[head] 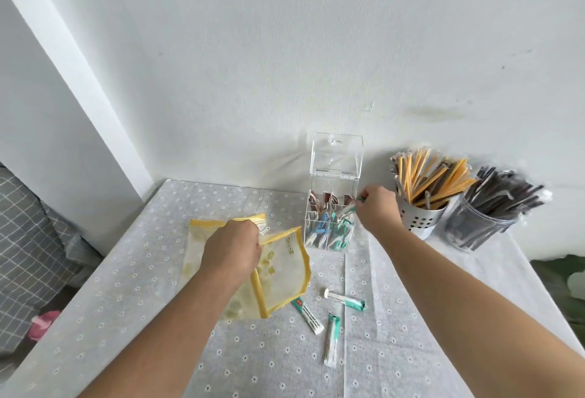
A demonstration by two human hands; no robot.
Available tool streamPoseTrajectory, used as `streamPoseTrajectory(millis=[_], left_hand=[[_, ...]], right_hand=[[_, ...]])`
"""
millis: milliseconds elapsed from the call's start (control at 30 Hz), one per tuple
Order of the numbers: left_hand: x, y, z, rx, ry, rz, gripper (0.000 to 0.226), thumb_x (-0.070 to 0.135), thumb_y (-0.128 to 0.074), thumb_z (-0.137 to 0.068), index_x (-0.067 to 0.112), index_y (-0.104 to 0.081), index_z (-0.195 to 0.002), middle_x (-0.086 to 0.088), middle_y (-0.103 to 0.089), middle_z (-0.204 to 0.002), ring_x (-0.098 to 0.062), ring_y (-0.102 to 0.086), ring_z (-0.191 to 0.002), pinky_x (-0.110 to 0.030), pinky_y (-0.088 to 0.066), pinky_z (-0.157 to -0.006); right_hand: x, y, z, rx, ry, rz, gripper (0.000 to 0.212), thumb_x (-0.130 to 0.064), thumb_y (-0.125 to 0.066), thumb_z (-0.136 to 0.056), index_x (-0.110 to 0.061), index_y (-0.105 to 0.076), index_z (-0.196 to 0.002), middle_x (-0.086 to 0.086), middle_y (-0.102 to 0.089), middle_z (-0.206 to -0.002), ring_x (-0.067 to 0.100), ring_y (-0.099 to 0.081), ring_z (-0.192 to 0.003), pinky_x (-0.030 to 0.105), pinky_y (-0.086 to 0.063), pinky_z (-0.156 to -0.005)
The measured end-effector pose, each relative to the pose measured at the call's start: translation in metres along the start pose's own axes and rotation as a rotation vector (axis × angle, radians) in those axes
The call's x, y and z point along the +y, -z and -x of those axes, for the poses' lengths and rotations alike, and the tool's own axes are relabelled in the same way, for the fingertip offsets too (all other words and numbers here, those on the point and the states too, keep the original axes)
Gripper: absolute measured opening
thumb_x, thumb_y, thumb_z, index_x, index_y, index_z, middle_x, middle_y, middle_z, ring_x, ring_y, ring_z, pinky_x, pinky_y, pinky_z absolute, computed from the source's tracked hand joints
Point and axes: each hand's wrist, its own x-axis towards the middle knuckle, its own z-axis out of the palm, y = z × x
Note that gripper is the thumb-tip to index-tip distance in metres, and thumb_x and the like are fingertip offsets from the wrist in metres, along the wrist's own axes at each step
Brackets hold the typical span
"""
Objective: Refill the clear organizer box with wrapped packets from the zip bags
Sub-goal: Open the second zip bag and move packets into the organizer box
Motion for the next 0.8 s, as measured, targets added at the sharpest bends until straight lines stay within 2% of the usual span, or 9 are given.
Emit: streamPoseTrajectory(millis=[133,233,333,500,600,700,800], left_hand=[[-0.001,-0.001,-0.003,0.009,-0.015,0.013,0.014,0.018,-0.057,-0.089,0.009,-0.067,-0.087,-0.007,-0.07,-0.089,-0.028,-0.066,-0.086,-0.035,-0.056,-0.073],[-0.002,-0.004,-0.004,0.01,-0.041,-0.005,0.013,0.017,-0.055,-0.089,0.011,-0.067,-0.088,-0.006,-0.07,-0.092,-0.027,-0.066,-0.087,-0.034,-0.055,-0.073],[-0.003,-0.003,-0.004,0.007,-0.04,-0.019,0.014,0.017,-0.055,-0.089,0.011,-0.067,-0.088,-0.006,-0.07,-0.091,-0.027,-0.066,-0.085,-0.034,-0.055,-0.071],[-0.007,-0.002,-0.008,0.016,-0.032,-0.004,0.014,0.017,-0.055,-0.089,0.011,-0.068,-0.087,-0.005,-0.07,-0.089,-0.025,-0.067,-0.082,-0.034,-0.055,-0.069],[-0.006,-0.002,-0.007,0.017,-0.027,0.006,0.014,0.019,-0.056,-0.09,0.013,-0.068,-0.087,-0.004,-0.071,-0.089,-0.025,-0.067,-0.082,-0.034,-0.055,-0.069],[-0.007,-0.002,-0.008,0.025,-0.027,0.006,0.014,0.02,-0.056,-0.09,0.013,-0.068,-0.087,-0.003,-0.071,-0.088,-0.024,-0.067,-0.082,-0.034,-0.055,-0.069],[-0.007,-0.004,-0.009,0.032,-0.028,0.004,0.014,0.021,-0.057,-0.089,0.013,-0.069,-0.086,-0.003,-0.071,-0.087,-0.024,-0.067,-0.08,-0.033,-0.054,-0.067]], right_hand=[[-0.005,-0.02,-0.01,-0.108,0.053,0.177,0.017,0.0,-0.047,-0.084,-0.009,-0.062,-0.08,0.009,-0.064,-0.078,0.027,-0.062,-0.072,0.03,-0.053,-0.062],[-0.005,-0.03,-0.015,-0.246,0.148,0.245,0.017,-0.001,-0.054,-0.086,-0.009,-0.068,-0.082,0.006,-0.067,-0.084,0.022,-0.064,-0.078,0.028,-0.054,-0.068],[-0.002,-0.032,-0.024,-0.235,0.158,0.235,0.024,0.001,-0.053,-0.088,-0.013,-0.072,-0.09,0.004,-0.07,-0.094,0.019,-0.066,-0.082,0.029,-0.058,-0.076],[-0.003,-0.039,-0.023,-0.212,0.15,0.344,0.025,-0.002,-0.056,-0.087,-0.021,-0.072,-0.085,0.0,-0.072,-0.092,0.018,-0.067,-0.08,0.034,-0.059,-0.077],[-0.004,-0.041,-0.02,-0.252,0.134,0.408,0.02,-0.01,-0.063,-0.085,-0.028,-0.072,-0.081,-0.004,-0.073,-0.09,0.015,-0.068,-0.079,0.034,-0.059,-0.078],[-0.006,-0.034,-0.022,-0.242,0.134,0.398,0.011,-0.021,-0.072,-0.081,-0.03,-0.072,-0.086,-0.009,-0.073,-0.092,0.011,-0.068,-0.081,0.033,-0.058,-0.081],[-0.007,-0.032,-0.023,-0.224,0.15,0.393,0.01,-0.021,-0.072,-0.082,-0.031,-0.072,-0.084,-0.01,-0.073,-0.09,0.01,-0.067,-0.081,0.034,-0.055,-0.086]])
